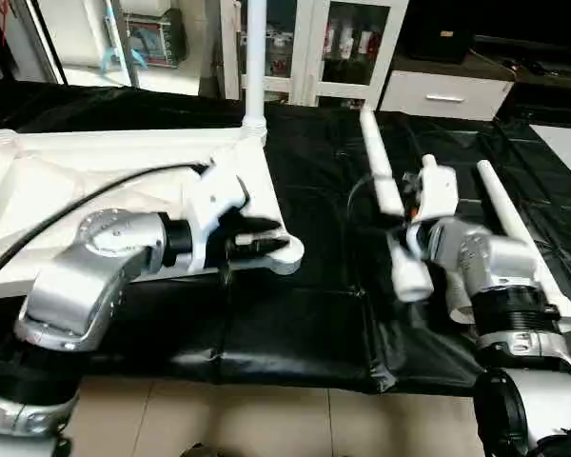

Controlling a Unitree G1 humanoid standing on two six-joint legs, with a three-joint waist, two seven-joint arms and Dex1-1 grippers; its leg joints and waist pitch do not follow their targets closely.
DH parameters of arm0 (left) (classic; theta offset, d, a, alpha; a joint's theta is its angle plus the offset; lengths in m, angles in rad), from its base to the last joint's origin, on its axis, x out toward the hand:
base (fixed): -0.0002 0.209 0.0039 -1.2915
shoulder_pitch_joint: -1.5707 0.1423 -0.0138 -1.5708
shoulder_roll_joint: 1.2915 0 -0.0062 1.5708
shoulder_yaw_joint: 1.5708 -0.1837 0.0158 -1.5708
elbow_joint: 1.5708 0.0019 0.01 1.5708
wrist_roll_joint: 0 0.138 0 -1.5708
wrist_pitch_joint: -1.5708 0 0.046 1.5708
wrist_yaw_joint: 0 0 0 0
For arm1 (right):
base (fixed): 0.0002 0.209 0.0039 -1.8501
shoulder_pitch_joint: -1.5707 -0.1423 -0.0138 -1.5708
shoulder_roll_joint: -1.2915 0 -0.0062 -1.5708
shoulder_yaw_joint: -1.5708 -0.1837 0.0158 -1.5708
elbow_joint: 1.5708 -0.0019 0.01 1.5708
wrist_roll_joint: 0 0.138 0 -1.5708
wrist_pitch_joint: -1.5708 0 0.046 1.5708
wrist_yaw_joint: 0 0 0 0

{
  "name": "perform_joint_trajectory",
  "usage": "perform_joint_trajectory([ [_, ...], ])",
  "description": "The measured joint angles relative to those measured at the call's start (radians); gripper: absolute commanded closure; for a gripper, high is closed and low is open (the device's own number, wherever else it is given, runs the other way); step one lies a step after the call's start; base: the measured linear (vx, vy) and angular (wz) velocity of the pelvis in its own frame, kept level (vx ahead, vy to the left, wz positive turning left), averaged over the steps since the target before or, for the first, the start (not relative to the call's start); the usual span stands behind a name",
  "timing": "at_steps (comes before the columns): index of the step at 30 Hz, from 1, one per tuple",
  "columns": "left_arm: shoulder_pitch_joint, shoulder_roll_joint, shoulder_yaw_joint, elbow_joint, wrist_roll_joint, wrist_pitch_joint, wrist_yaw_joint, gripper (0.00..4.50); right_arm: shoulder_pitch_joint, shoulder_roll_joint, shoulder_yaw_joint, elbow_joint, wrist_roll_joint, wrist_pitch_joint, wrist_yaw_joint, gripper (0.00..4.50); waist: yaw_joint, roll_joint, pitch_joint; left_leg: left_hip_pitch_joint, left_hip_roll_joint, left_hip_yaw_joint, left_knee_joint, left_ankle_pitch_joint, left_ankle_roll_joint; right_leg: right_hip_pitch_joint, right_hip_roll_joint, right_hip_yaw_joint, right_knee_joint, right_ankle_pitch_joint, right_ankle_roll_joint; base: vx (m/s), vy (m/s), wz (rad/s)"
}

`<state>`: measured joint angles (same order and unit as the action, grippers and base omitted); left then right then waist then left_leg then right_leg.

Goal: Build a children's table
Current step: Pick table leg

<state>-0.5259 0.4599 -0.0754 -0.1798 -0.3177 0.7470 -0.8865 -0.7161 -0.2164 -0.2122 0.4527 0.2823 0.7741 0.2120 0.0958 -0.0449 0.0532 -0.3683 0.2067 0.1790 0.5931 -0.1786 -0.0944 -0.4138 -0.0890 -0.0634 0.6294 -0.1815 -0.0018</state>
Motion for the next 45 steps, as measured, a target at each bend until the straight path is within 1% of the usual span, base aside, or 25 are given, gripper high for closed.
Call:
perform_joint_trajectory([
  [2,-0.044,-0.054,0.051,0.018,-0.035,0.051,0.058,2.53,0.029,0.000,0.003,-0.084,0.053,-0.002,0.088,2.73,0.005,-0.006,0.001,0.000,0.000,0.000,0.000,0.000,0.000,0.000,0.000,0.000,0.001,0.000,0.000,0.000,0.000,0.00],
  [4,-0.075,-0.097,0.099,0.032,-0.074,0.094,0.097,2.27,0.061,-0.004,0.010,-0.159,0.102,0.004,0.168,2.73,0.008,-0.008,0.001,0.000,0.000,0.000,0.001,0.000,0.000,0.000,0.000,0.000,0.000,0.000,0.000,0.000,0.000,0.00],
  [6,-0.086,-0.114,0.122,0.036,-0.096,0.114,0.117,2.19,0.074,-0.013,0.025,-0.204,0.137,0.017,0.228,2.73,0.008,-0.008,0.001,0.000,0.000,0.000,0.001,0.000,0.000,0.000,0.000,0.000,0.000,0.000,0.000,0.000,0.000,0.00],
  [7,-0.098,-0.142,0.134,0.047,-0.120,0.131,0.127,2.16,0.107,-0.041,0.031,-0.252,0.170,0.036,0.285,2.73,0.013,-0.010,0.001,0.000,0.000,0.000,0.001,0.000,0.001,0.000,0.000,0.000,-0.001,0.000,0.000,0.000,0.000,0.00],
  [8,-0.106,-0.173,0.158,0.054,-0.149,0.150,0.139,2.08,0.157,-0.071,0.046,-0.330,0.241,0.076,0.382,2.73,0.022,-0.011,0.002,-0.001,0.001,0.000,0.001,-0.001,0.001,0.000,0.000,-0.001,-0.001,-0.001,0.000,0.000,0.000,0.00],
  [10,-0.137,-0.201,0.185,0.082,-0.181,0.190,0.160,1.84,0.193,-0.072,0.072,-0.420,0.336,0.132,0.485,2.73,0.023,-0.012,0.002,-0.001,0.001,-0.001,0.001,-0.001,0.002,0.000,0.000,-0.001,-0.001,-0.001,0.000,0.000,0.000,0.00],
  [11,-0.167,-0.227,0.203,0.096,-0.204,0.225,0.176,1.79,0.197,-0.073,0.095,-0.458,0.361,0.145,0.522,2.73,0.024,-0.012,0.002,-0.001,0.001,-0.001,0.002,0.000,0.004,0.000,0.000,-0.001,0.000,0.000,0.000,0.000,0.000,0.00],
  [13,-0.196,-0.249,0.224,0.097,-0.239,0.269,0.192,1.73,0.198,-0.100,0.092,-0.470,0.366,0.145,0.539,2.74,0.027,-0.014,0.001,-0.001,0.000,-0.001,0.003,0.001,0.004,0.001,-0.001,-0.001,0.000,0.000,-0.001,0.000,0.000,0.00],
  [14,-0.198,-0.254,0.235,0.098,-0.256,0.287,0.197,1.73,0.201,-0.111,0.091,-0.480,0.367,0.145,0.546,2.74,0.030,-0.014,0.001,0.001,0.000,-0.001,0.003,0.001,0.004,0.002,-0.002,0.000,0.000,0.000,0.000,0.000,0.000,0.00],
  [15,-0.200,-0.263,0.244,0.099,-0.268,0.302,0.201,1.64,0.209,-0.113,0.091,-0.486,0.367,0.145,0.553,2.74,0.030,-0.016,0.001,0.001,0.000,-0.001,0.003,0.001,0.004,0.003,-0.001,-0.001,0.000,0.000,0.000,0.000,0.000,0.00],
  [16,-0.200,-0.269,0.250,0.104,-0.277,0.313,0.205,1.42,0.216,-0.113,0.091,-0.486,0.368,0.145,0.559,2.74,0.031,-0.016,0.001,0.001,0.000,-0.001,0.003,0.001,0.004,0.003,-0.001,-0.001,0.000,0.000,0.000,0.000,0.000,0.00],
  [19,-0.201,-0.286,0.257,0.118,-0.299,0.339,0.215,1.34,0.236,-0.119,0.091,-0.488,0.374,0.145,0.561,2.74,0.037,-0.016,0.002,0.001,0.000,-0.004,0.004,0.001,0.004,0.003,-0.001,-0.001,0.000,0.001,0.000,0.000,0.000,0.00],
  [22,-0.203,-0.307,0.279,0.125,-0.334,0.357,0.233,1.00,0.246,-0.132,0.089,-0.498,0.383,0.145,0.567,2.74,0.043,-0.016,0.002,0.000,0.000,-0.004,0.004,0.001,0.004,0.003,-0.001,-0.001,0.000,0.001,0.000,0.000,0.000,0.00],
  [25,-0.217,-0.314,0.288,0.125,-0.353,0.375,0.243,0.92,0.246,-0.137,0.083,-0.509,0.384,0.146,0.567,2.74,0.047,-0.016,0.002,0.000,0.000,-0.005,0.004,0.001,0.004,0.003,-0.001,-0.001,-0.001,0.001,0.000,0.000,0.000,0.00],
  [27,-0.226,-0.320,0.296,0.129,-0.356,0.381,0.256,0.66,0.246,-0.131,0.075,-0.512,0.383,0.144,0.565,2.74,0.047,-0.016,0.002,0.000,0.000,-0.005,0.004,0.001,0.004,0.003,-0.001,-0.001,-0.001,0.001,0.001,0.000,0.000,0.00],
  [30,-0.233,-0.339,0.317,0.145,-0.366,0.385,0.286,0.58,0.244,-0.113,0.068,-0.504,0.377,0.128,0.542,2.74,0.047,-0.016,0.002,-0.001,0.000,-0.005,0.004,0.001,0.004,0.003,-0.001,-0.001,-0.001,0.001,0.001,0.000,0.000,0.00],
  [31,-0.234,-0.343,0.324,0.151,-0.368,0.385,0.295,0.36,0.243,-0.109,0.066,-0.500,0.375,0.124,0.534,2.74,0.046,-0.016,0.002,-0.001,0.000,-0.005,0.004,0.001,0.004,0.003,-0.001,-0.002,-0.001,0.001,0.001,0.000,0.000,0.00],
  [32,-0.234,-0.344,0.334,0.155,-0.369,0.385,0.311,0.36,0.237,-0.098,0.065,-0.487,0.375,0.116,0.522,2.74,0.046,-0.016,0.002,-0.001,0.000,-0.005,0.004,0.001,0.004,0.003,-0.001,-0.002,-0.001,0.001,0.001,0.000,0.000,0.00],
  [36,-0.228,-0.327,0.356,0.157,-0.356,0.384,0.364,0.03,0.205,-0.067,0.062,-0.484,0.388,0.095,0.501,2.74,0.042,-0.015,0.002,-0.001,0.000,-0.005,0.003,0.001,0.004,0.002,-0.001,-0.002,-0.001,0.001,0.000,0.000,0.000,0.00],
  [40,-0.224,-0.326,0.358,0.157,-0.356,0.384,0.381,0.00,0.185,-0.066,0.055,-0.495,0.401,0.087,0.502,2.74,0.050,-0.016,0.001,-0.002,0.000,-0.005,0.003,0.000,0.004,0.003,-0.001,-0.002,-0.003,0.000,0.001,0.000,0.000,0.00],
  [45,-0.224,-0.328,0.380,0.157,-0.360,0.384,0.403,0.00,0.187,-0.061,0.056,-0.496,0.410,0.087,0.503,2.74,0.048,-0.017,0.002,-0.002,0.000,-0.005,0.003,0.000,0.004,0.003,-0.001,-0.002,-0.003,0.000,0.001,0.000,0.000,0.00],
])
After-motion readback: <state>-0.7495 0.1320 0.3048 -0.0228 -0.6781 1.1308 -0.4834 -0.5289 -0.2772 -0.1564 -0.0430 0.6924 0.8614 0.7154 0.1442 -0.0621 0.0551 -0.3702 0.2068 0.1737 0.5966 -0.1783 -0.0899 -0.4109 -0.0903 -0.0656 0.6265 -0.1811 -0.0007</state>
